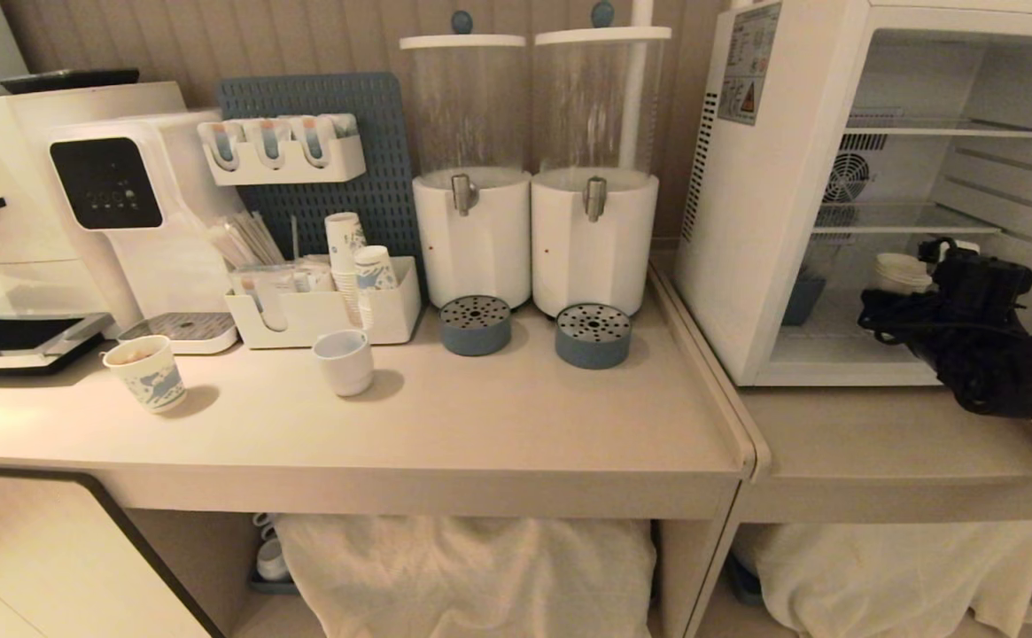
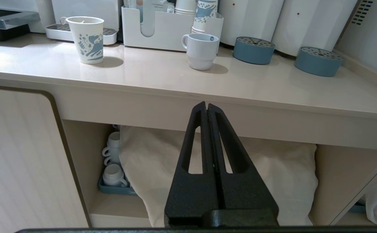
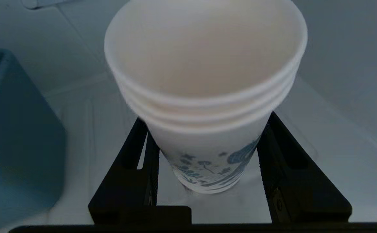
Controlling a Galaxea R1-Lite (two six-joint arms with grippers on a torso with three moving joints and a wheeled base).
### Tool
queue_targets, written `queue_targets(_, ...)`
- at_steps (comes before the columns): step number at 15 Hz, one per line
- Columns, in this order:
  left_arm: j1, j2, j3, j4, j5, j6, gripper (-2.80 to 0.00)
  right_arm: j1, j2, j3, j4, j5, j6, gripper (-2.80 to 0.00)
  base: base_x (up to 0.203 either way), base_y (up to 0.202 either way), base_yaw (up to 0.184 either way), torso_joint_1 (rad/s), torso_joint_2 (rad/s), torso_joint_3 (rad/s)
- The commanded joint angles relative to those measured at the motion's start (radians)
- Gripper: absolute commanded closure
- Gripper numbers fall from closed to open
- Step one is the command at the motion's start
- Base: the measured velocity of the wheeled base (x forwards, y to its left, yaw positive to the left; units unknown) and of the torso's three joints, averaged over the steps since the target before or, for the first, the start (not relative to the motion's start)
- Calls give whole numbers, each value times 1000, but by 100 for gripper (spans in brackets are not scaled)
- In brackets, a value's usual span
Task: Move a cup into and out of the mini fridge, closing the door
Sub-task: Put the paper cup in the freezer
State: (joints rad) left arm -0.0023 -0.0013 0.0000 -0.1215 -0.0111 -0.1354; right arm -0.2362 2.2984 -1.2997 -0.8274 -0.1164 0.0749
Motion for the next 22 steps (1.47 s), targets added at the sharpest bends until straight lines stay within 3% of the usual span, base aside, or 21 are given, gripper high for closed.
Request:
queue_targets(1,-1,-3,40,-1,0,-1,0,0,45,-15,5,0,-5,0,0,0,0,0,0,0)
queue_targets(5,-1,-3,40,-1,0,-1,0,1,59,-4,5,0,-16,0,0,0,0,0,0,0)
queue_targets(6,-1,-3,40,-1,0,-1,0,0,59,-1,5,0,-18,-73,0,0,0,0,0,0)
queue_targets(7,-1,-3,40,-1,0,-1,0,0,58,0,5,0,-18,-280,0,0,0,0,0,0)
queue_targets(11,-1,-3,40,-1,0,-1,0,0,-18,47,6,12,-16,-280,0,0,0,0,0,0)
queue_targets(15,-1,-3,40,-1,0,-1,0,-1,-199,173,36,82,-8,-280,0,0,0,0,0,0)
queue_targets(19,-1,-3,40,-3,0,-1,0,-10,-458,387,80,205,3,-280,0,0,0,0,0,0)
queue_targets(22,-1,-3,40,-4,0,-2,0,-34,-725,564,133,355,3,-280,0,0,0,0,0,0)
